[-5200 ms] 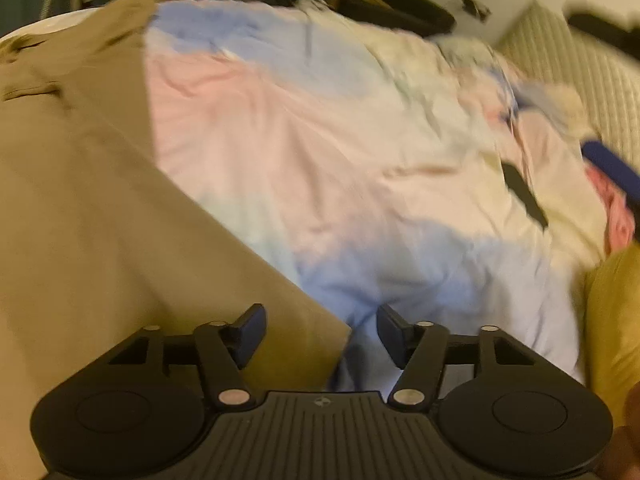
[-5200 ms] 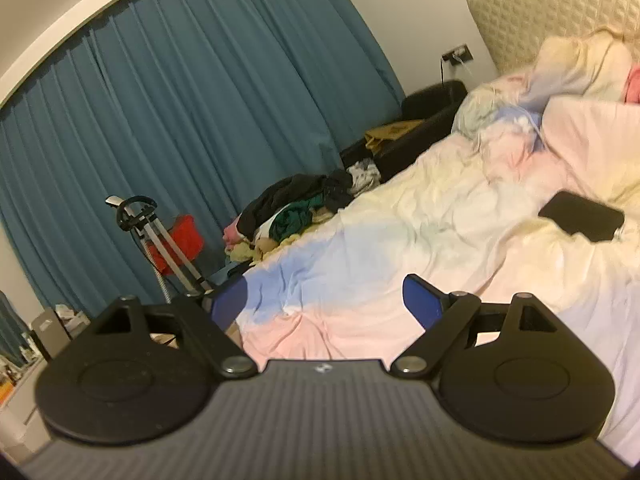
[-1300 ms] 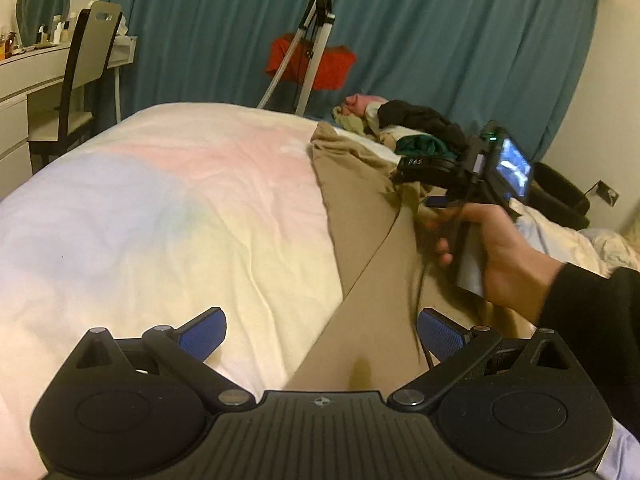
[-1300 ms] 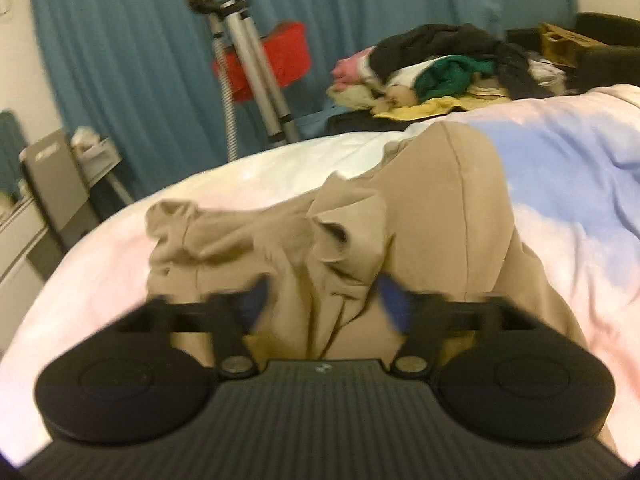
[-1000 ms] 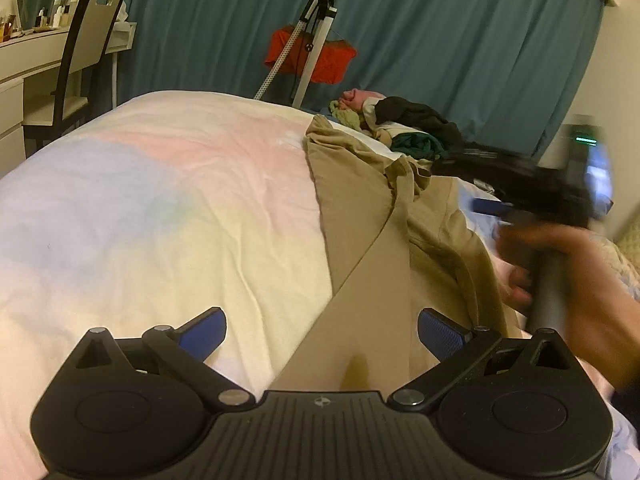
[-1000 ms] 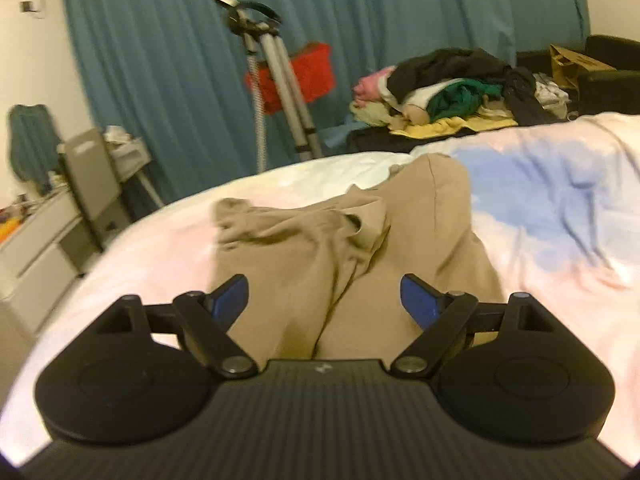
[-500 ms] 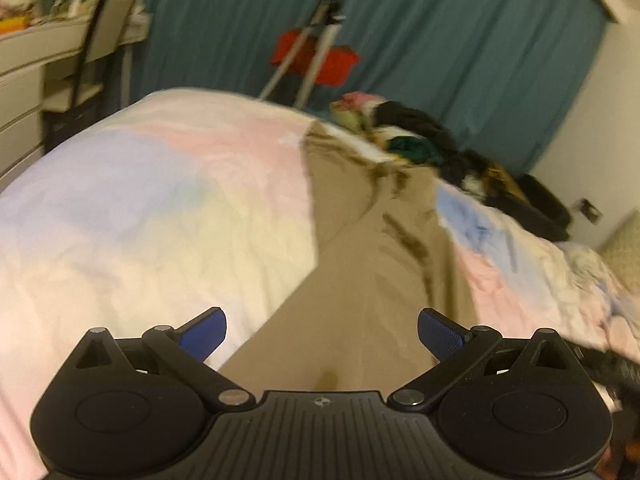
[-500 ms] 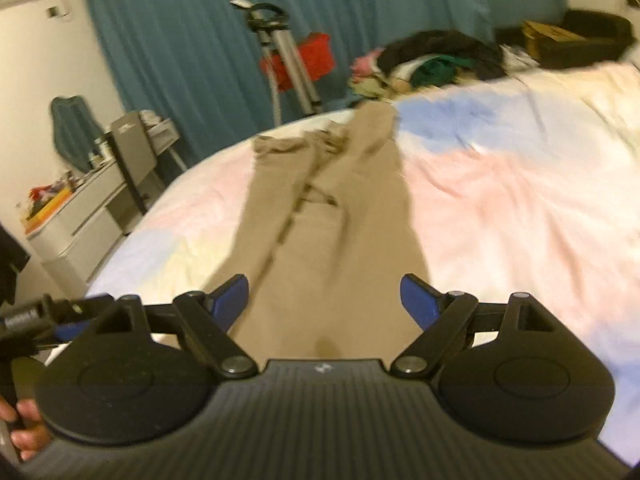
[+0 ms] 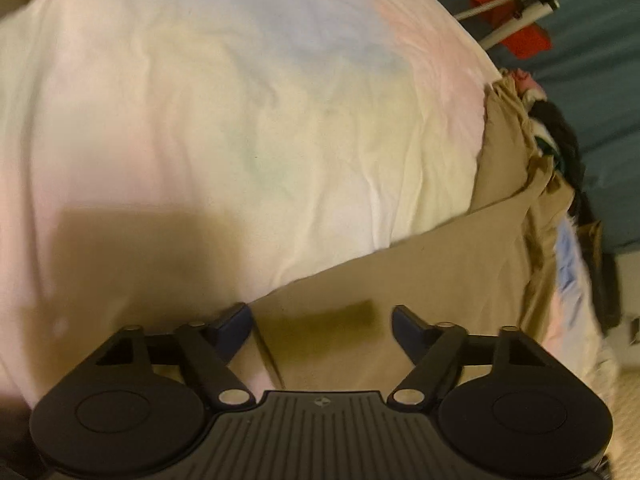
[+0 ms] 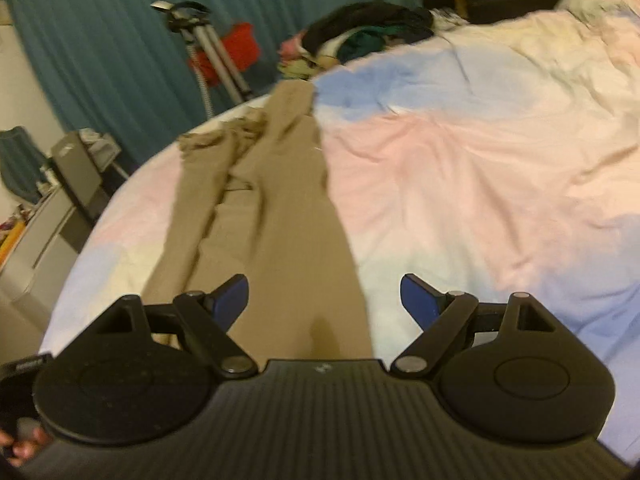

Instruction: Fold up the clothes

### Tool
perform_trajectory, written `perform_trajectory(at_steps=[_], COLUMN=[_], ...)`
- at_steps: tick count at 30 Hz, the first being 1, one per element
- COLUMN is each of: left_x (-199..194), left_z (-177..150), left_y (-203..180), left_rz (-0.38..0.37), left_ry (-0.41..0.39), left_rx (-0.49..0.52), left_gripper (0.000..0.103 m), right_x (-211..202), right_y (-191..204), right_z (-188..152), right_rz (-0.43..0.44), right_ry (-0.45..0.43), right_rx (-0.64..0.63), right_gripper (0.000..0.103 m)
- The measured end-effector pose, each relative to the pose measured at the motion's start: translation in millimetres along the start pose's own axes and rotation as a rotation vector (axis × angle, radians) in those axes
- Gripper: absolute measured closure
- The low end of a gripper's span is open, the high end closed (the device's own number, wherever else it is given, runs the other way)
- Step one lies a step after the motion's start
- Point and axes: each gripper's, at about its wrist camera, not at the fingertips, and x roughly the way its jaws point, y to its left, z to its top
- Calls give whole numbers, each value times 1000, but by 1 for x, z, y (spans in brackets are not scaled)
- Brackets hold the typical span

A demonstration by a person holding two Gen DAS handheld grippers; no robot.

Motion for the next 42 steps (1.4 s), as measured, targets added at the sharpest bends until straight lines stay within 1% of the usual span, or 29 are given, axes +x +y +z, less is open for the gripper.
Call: perform_trajectory(at_steps=[1,2,4,5,6,7,9,11,13,14,16,17,18,20,23,24,27,28,29,31,33,34,35,36,37,38,39,42], left_x=[-1,0,-3,-5,-8,-11,-21,-34,-56,-68,-87,-96,-101,-105,-92,-86,-50,-41,-36,-29,-33,-34,-32,-31,-29,-26,-21,-9], left_z=[-2,-4,-5,-5,-6,-8,-14,-24,-45,-59,-88,-103,-118,-142,-174,-184,-195,-195,-191,-182,-169,-162,-151,-139,-130,-118,-108,-81], left_y=[-3,-4,-7,-8,-11,-13,-21,-33,-50,-60,-80,-89,-99,-115,-136,-142,-148,-147,-144,-138,-131,-127,-122,-114,-105,-95,-86,-61], left_rz=[22,49,113,139,145,151,155,153,137,121,70,42,10,-45,-94,-107,-100,-103,-123,-161,-190,-202,-208,-211,-215,-212,-205,-186], left_ry=[-5,-10,-16,-20,-29,-38,-72,-121,-210,-258,-328,-356,-361,-347,-279,-248,-100,-57,-11,70,78,84,93,102,108,118,130,167], left_rx=[17,30,68,86,103,121,172,239,362,446,604,684,758,864,992,1029,1071,1065,1047,1006,941,905,850,773,700,618,545,332], left_gripper=[42,47,68,74,83,89,95,96,96,96,97,97,97,97,97,97,95,92,88,65,55,53,52,48,44,42,40,40], right_x=[2,4,5,4,2,0,-6,-11,-15,-17,-19,-21,-21,-22,-21,-20,-12,-9,-5,3,8,10,12,14,15,16,18,24], right_y=[-5,-10,-19,-21,-21,-21,-21,-21,-21,-21,-21,-20,-20,-20,-23,-25,-32,-35,-38,-46,-50,-52,-54,-55,-56,-56,-56,-59], right_z=[0,0,0,-1,-1,-1,-1,-1,1,2,5,7,8,10,11,11,9,7,6,1,-3,-5,-7,-9,-10,-11,-13,-17], right_rz=[3,9,30,38,42,48,60,71,83,90,96,98,97,82,45,40,63,81,101,133,157,170,184,193,189,183,172,136], right_ry=[10,21,38,40,37,33,18,3,-12,-18,-29,-34,-38,-45,-42,-35,23,50,80,141,174,187,200,212,224,235,246,274], right_rx=[27,59,114,129,131,132,121,114,112,111,109,108,105,92,80,85,115,130,148,197,225,236,248,256,258,258,258,268], right_gripper=[19,19,19,19,19,19,19,19,19,19,19,19,19,19,19,19,19,19,19,19,18,18,19,20,27,30,30,31])
